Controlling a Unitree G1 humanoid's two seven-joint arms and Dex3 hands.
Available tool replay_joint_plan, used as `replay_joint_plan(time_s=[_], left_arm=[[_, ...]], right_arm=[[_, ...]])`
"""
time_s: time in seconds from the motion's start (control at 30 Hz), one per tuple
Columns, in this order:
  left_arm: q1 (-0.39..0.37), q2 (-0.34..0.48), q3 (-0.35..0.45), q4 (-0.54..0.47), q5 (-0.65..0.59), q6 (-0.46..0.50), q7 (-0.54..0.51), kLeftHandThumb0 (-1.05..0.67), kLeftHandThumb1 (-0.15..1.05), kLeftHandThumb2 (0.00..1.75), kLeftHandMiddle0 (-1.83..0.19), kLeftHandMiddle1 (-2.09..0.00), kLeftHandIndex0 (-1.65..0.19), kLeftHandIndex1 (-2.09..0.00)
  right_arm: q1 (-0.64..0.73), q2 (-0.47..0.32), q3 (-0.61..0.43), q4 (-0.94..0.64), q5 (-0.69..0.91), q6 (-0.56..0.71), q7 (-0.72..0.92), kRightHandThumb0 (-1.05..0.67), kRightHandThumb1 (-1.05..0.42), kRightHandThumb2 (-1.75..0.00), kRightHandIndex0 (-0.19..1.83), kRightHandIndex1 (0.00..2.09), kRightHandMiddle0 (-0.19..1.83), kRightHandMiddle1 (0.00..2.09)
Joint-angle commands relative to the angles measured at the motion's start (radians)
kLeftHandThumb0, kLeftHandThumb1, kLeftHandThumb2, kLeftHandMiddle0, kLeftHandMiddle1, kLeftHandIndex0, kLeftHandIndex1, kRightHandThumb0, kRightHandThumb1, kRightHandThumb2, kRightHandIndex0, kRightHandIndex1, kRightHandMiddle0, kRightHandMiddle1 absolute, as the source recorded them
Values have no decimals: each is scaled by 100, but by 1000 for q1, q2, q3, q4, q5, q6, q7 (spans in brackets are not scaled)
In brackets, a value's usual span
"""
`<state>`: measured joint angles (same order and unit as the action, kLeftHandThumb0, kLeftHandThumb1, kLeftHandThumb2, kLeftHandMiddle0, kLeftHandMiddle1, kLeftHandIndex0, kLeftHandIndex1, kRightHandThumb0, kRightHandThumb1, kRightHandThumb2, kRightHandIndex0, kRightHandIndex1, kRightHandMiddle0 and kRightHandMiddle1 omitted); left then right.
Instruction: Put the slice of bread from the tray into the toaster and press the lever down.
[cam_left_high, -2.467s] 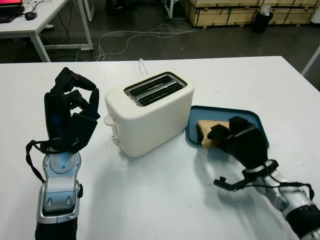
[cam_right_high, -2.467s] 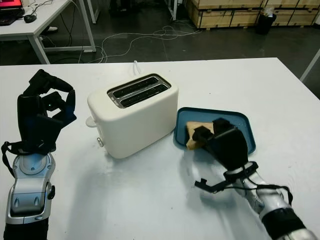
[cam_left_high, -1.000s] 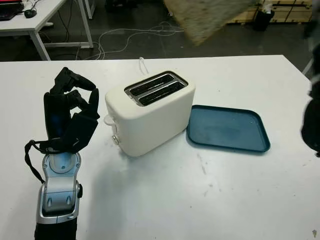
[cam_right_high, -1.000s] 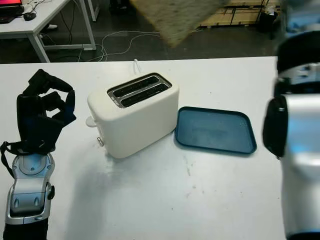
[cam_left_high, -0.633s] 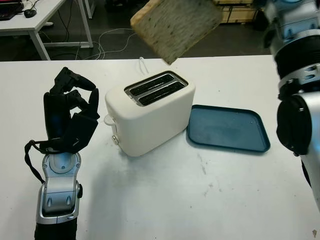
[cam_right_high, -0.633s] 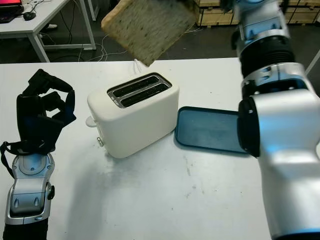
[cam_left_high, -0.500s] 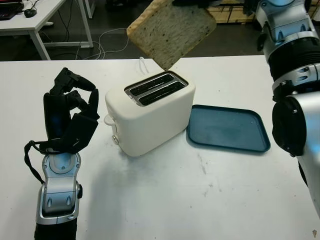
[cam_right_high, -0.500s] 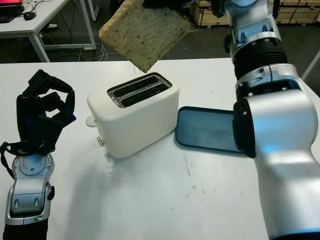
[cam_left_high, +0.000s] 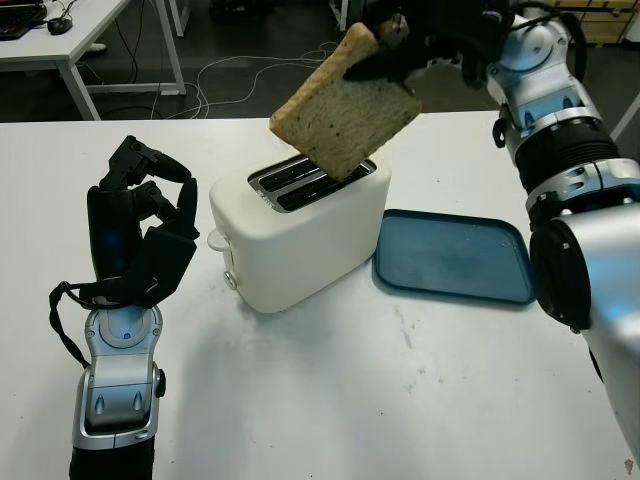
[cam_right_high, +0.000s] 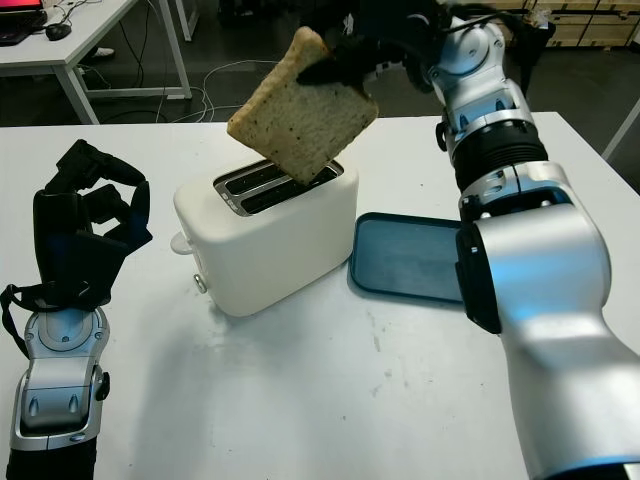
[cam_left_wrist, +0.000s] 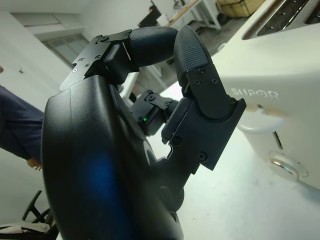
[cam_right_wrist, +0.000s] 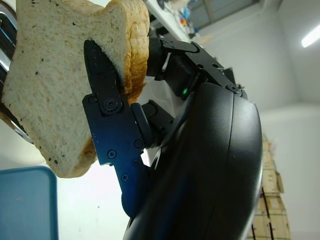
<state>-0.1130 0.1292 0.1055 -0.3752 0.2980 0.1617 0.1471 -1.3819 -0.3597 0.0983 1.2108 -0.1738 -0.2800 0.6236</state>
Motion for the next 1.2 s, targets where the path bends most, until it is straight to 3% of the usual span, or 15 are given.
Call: replay_joint_plan(time_s=[0.0, 0.4, 0.63, 1.17], left_arm=[[2, -2, 0, -11, 1, -2, 1, -14, 63, 102, -94, -175, -59, -175], [-1, -1, -1, -9, 1, 3, 1, -14, 63, 102, -94, -175, -60, -175], [-1, -2, 0, -9, 1, 5, 1, -14, 63, 102, -94, -175, -60, -175], [2, -3, -5, -12, 5, 2, 3, -13, 64, 101, -93, -175, -59, -175]], right_arm=[[16, 2, -1, 12, -3, -5, -5, -58, -92, -33, 115, 175, 98, 175], [14, -17, 27, 19, -44, 3, 4, -54, -92, -35, 112, 175, 96, 175], [-7, -28, 58, -4, -59, -73, 80, -55, -92, -34, 113, 175, 96, 175], [-23, 43, 179, -56, -137, -181, 167, -51, -92, -30, 109, 175, 90, 175]])
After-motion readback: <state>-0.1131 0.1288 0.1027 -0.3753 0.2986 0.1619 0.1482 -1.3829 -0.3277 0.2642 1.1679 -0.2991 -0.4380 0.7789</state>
